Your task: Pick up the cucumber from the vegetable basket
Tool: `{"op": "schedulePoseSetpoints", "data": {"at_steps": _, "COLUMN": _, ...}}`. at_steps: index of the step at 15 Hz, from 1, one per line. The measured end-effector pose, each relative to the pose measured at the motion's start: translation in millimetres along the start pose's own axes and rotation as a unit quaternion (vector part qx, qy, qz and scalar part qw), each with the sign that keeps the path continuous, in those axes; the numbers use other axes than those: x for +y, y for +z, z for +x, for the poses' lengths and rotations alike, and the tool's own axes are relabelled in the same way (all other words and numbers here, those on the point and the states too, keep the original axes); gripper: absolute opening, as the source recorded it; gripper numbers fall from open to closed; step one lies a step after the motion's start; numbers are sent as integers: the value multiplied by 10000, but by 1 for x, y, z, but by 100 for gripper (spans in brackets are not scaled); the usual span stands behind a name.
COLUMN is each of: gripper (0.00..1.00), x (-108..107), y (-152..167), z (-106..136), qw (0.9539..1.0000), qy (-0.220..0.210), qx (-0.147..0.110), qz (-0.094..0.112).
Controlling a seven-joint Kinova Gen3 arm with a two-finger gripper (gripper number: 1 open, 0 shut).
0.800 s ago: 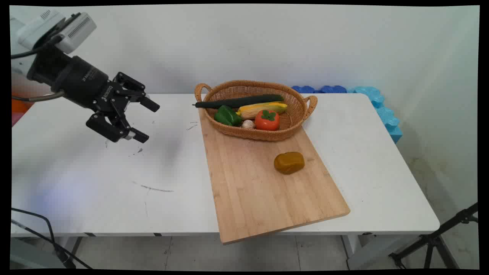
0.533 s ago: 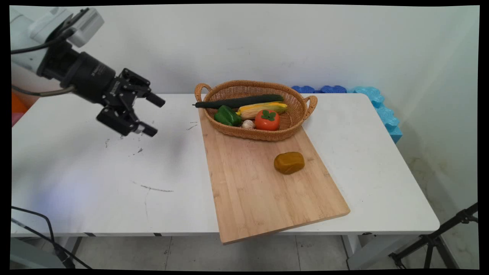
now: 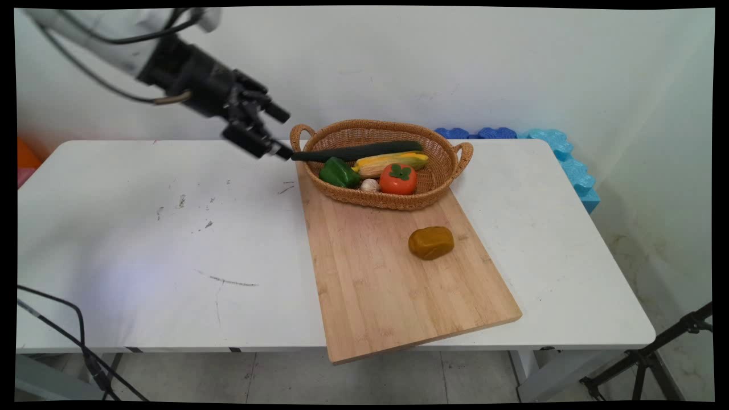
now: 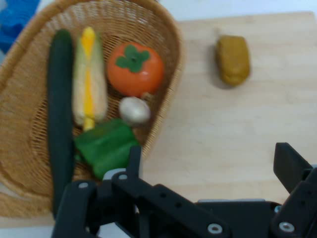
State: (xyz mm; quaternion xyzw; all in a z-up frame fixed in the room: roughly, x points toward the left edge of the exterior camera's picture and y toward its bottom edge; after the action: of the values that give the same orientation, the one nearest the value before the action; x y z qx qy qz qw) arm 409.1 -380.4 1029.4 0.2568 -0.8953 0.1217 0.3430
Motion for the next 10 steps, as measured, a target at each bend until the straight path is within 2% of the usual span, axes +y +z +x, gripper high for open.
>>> {"op": "schedulePoseSetpoints", "data": {"at_steps": 4, "gripper": 100, "x": -24, "y": 30, "z": 33, "qw": 9990, "qy": -242, "qx": -24, "qz": 370}}
{"op": "schedulePoseSetpoints", "data": {"at_steps": 10, "gripper": 100, "x": -67, "y": 92, "z": 81, "qw": 9944, "qy": -500, "qx": -198, "qz": 914}}
